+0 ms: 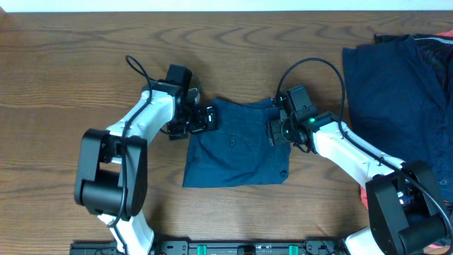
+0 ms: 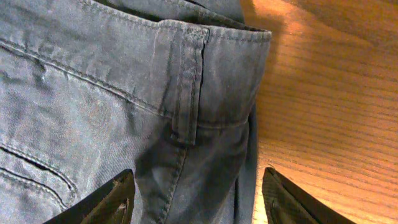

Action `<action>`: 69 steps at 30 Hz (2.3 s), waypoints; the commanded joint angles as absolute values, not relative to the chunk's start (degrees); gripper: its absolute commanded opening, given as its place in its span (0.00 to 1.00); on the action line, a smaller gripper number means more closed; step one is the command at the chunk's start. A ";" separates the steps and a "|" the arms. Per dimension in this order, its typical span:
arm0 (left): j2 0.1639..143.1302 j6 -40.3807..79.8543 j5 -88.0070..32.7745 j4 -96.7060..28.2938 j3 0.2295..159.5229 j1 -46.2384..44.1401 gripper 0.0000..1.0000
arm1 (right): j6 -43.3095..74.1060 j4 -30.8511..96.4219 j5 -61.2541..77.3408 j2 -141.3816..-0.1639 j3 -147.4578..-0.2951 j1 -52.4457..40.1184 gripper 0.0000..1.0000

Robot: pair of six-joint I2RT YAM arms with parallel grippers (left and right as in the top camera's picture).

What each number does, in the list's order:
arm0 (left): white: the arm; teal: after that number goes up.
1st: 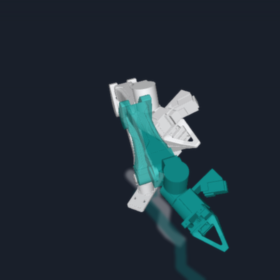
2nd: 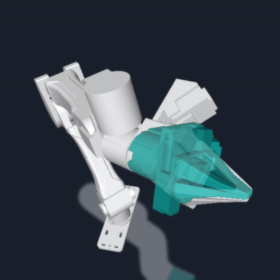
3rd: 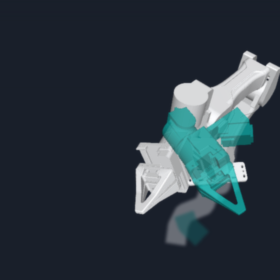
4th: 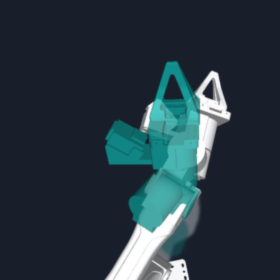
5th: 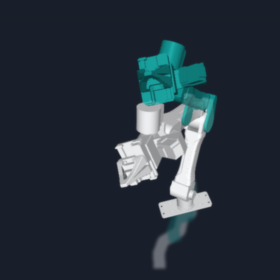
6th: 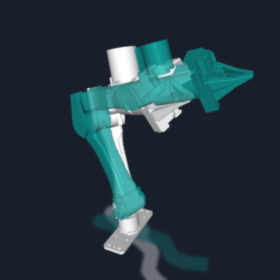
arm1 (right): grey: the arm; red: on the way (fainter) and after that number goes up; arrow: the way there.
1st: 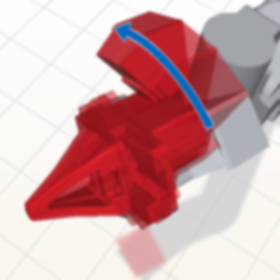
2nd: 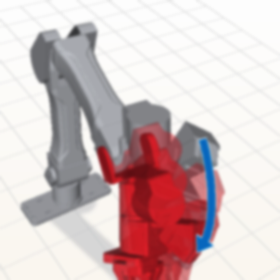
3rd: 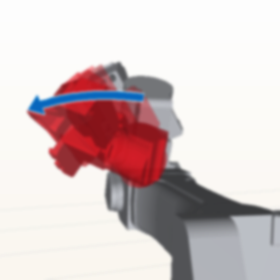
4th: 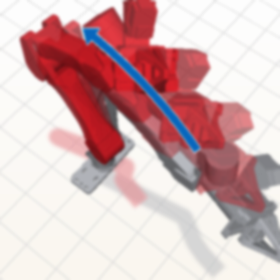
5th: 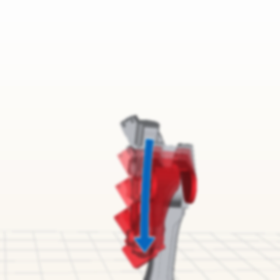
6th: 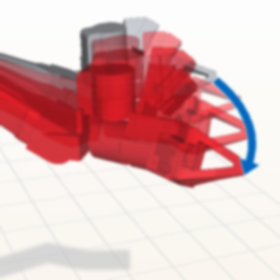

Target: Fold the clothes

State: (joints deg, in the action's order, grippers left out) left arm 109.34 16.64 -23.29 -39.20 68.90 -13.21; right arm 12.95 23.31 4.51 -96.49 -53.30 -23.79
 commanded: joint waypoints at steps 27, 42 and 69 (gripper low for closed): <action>103.85 23.57 -21.15 -26.28 70.48 6.66 0.06 | 10.98 29.43 4.32 -84.60 -54.43 -18.63 0.66; 103.37 24.97 -17.06 -16.38 70.37 33.39 0.06 | 10.63 35.62 4.34 -80.68 -54.43 -16.88 0.66; 87.02 24.53 -6.46 -25.69 70.32 34.61 0.98 | 10.63 35.86 4.97 -80.68 -54.43 -16.88 0.98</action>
